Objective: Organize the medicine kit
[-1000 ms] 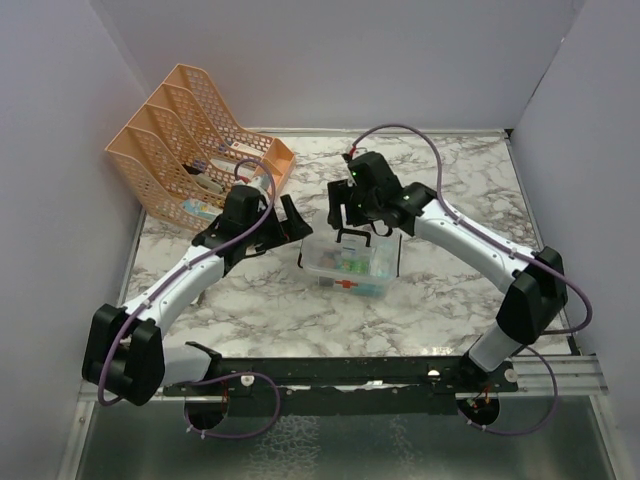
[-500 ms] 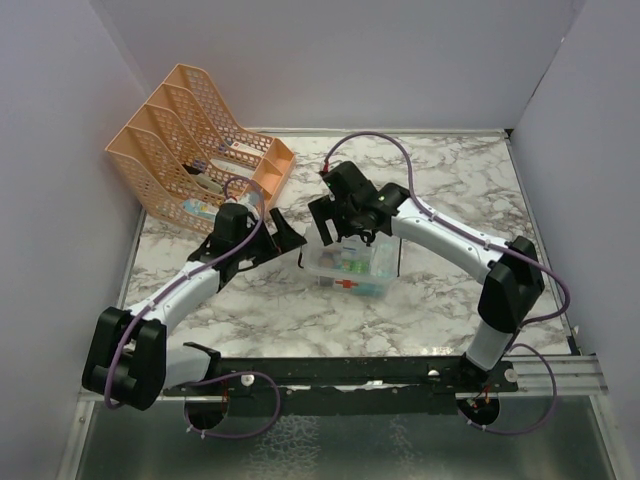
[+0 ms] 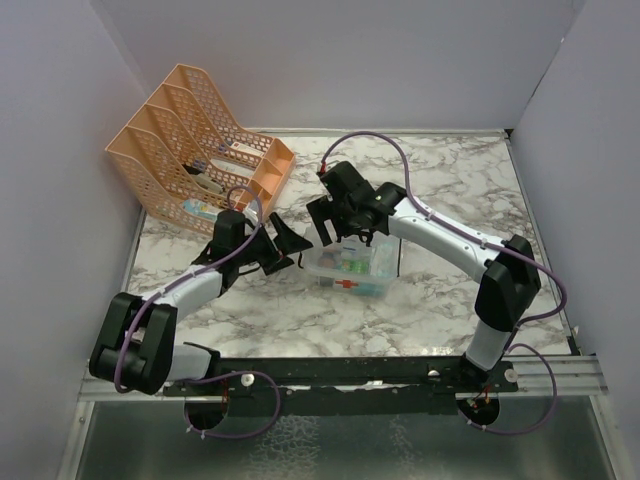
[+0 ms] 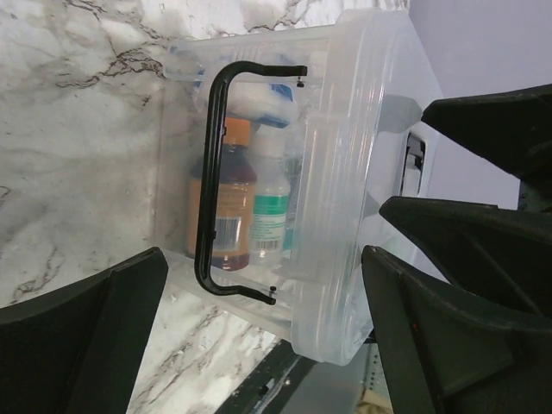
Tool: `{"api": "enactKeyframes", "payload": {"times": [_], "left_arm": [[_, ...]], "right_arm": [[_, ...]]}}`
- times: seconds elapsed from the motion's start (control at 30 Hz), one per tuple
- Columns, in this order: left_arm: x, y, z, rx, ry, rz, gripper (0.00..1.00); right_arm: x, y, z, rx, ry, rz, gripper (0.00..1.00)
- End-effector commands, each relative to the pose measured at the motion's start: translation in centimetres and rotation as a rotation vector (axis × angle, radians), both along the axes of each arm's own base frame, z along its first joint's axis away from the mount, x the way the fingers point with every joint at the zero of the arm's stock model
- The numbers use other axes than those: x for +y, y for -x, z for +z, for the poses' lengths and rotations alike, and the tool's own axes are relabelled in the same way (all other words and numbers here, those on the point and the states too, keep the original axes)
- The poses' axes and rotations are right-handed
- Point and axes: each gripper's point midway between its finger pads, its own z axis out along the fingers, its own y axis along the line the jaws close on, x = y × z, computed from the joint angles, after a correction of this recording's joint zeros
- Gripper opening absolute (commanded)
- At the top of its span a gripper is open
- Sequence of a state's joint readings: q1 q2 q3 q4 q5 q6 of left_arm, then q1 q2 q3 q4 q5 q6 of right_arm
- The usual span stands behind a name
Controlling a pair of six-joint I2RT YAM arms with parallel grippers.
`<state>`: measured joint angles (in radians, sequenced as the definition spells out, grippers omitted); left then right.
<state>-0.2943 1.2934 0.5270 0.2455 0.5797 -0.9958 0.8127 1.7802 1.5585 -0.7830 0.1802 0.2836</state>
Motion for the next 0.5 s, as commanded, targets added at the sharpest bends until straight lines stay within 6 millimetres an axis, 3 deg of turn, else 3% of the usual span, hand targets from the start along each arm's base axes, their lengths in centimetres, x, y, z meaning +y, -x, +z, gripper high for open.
{"api": "enactKeyframes", "payload": {"times": [0.0,0.17,0.47], "left_arm": [[-0.9,0.1,0.9,0.036,0.102,-0.012,0.99],[-1.1,-0.2,2.0,0.145,0.225,0.089,0.99],[-1.4,-0.5,2.2,0.201,0.282,0.114,0.99]], "right_arm": [[-2.7,3.4,-6.9,0.194,0.193,-0.005,0.91],[-1.9,3.2,-6.5,0.182,0.159,-0.015,0.91],[-1.8,3.2,-6.3,0.174,0.144,-0.032,0.9]]}}
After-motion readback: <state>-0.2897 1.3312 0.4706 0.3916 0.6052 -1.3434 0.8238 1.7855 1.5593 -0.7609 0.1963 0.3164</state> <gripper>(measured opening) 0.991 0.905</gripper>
